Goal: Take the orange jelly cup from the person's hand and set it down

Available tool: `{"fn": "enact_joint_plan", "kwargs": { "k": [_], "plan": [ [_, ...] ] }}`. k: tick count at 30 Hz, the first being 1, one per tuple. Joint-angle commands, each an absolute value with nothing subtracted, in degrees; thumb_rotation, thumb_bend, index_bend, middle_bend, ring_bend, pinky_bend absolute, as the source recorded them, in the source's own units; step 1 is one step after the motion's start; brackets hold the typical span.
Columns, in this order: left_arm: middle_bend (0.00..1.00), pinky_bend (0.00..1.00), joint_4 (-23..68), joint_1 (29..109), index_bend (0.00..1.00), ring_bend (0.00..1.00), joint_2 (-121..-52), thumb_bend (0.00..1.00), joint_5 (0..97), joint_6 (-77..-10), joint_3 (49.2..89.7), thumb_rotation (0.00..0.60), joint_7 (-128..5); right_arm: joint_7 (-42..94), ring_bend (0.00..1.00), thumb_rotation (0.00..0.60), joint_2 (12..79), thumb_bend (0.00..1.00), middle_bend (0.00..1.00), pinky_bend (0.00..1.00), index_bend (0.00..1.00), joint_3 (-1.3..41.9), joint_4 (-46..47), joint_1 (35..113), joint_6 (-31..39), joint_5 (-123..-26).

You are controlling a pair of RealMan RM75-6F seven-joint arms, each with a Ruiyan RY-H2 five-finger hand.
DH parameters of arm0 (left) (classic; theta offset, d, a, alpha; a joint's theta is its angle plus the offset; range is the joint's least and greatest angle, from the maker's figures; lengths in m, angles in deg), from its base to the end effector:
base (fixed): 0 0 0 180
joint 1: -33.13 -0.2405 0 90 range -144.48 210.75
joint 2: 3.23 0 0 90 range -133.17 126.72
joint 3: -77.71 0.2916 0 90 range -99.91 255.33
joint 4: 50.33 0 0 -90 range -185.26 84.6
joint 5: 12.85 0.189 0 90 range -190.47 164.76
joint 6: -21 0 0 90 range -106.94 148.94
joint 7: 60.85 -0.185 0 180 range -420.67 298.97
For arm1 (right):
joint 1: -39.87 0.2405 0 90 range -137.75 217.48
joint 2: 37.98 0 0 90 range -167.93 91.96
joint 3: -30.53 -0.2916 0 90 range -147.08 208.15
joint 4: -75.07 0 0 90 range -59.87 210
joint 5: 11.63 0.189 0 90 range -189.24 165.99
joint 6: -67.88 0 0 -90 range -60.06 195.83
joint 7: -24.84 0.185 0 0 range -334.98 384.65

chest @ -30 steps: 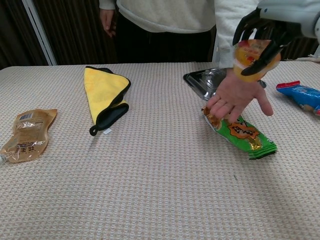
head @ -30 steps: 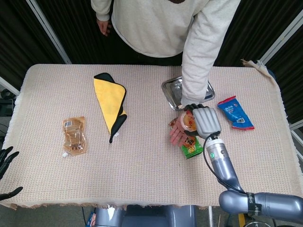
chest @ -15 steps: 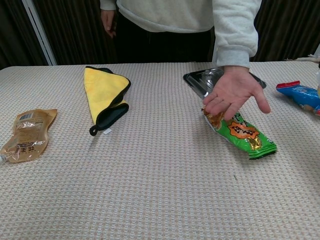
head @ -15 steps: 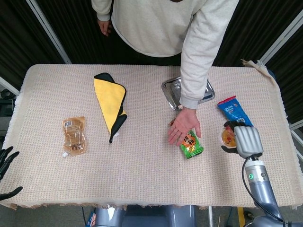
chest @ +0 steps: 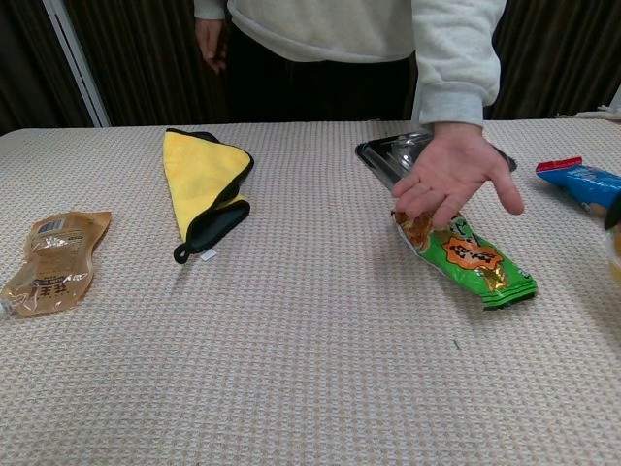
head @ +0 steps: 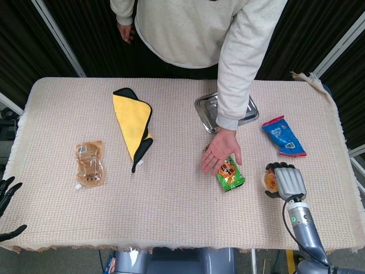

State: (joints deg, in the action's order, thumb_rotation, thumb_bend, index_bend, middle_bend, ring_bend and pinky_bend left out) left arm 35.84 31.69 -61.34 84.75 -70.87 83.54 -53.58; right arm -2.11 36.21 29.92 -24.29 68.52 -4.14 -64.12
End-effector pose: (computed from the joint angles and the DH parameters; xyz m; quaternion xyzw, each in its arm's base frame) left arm -0.3479 0.1549 0.2167 -0.6542 -0.3744 -0.3538 0.5538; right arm -0.2953 -0.3235 0.0889 0.6504 -0.4405 0.2522 0.5652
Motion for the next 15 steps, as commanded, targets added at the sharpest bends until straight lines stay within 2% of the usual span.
{"fn": "enact_joint_plan", "kwargs": {
  "k": [1, 8, 11, 15],
  "plan": [
    [0.0, 0.0, 35.77, 31.69, 0.08, 0.0, -61.34, 0.0, 84.83, -70.93, 83.56, 0.6, -53.37, -3.37, 0.0, 0.6, 35.26, 0.16, 0.03, 0.03, 0.21, 29.31, -24.99, 68.49, -2.6, -61.68],
    [0.0, 0.0, 35.67, 31.69, 0.08, 0.0, -61.32, 0.0, 84.9, -70.95, 83.58, 0.6, -53.21, -3.73, 0.0, 0.6, 32.58, 0.16, 0.0, 0.0, 0.17, 29.3, -26.94, 67.05, -4.75, -64.8],
    [0.0, 0.0, 35.58, 31.67, 0.07, 0.0, -61.36, 0.0, 84.93, -71.06, 83.56, 0.6, -53.04, -1.75, 0.0, 0.6, 31.16, 0.15, 0.0, 0.0, 0.17, 30.38, -26.23, 64.82, -8.79, -71.39],
    [0.0, 0.0, 35.45, 31.7, 0.07, 0.0, -61.41, 0.0, 84.84, -70.97, 83.53, 0.6, -53.04, 2.14, 0.0, 0.6, 30.71, 0.14, 0.0, 0.0, 0.13, 33.05, -20.15, 60.79, -16.89, -83.41]
  ]
}}
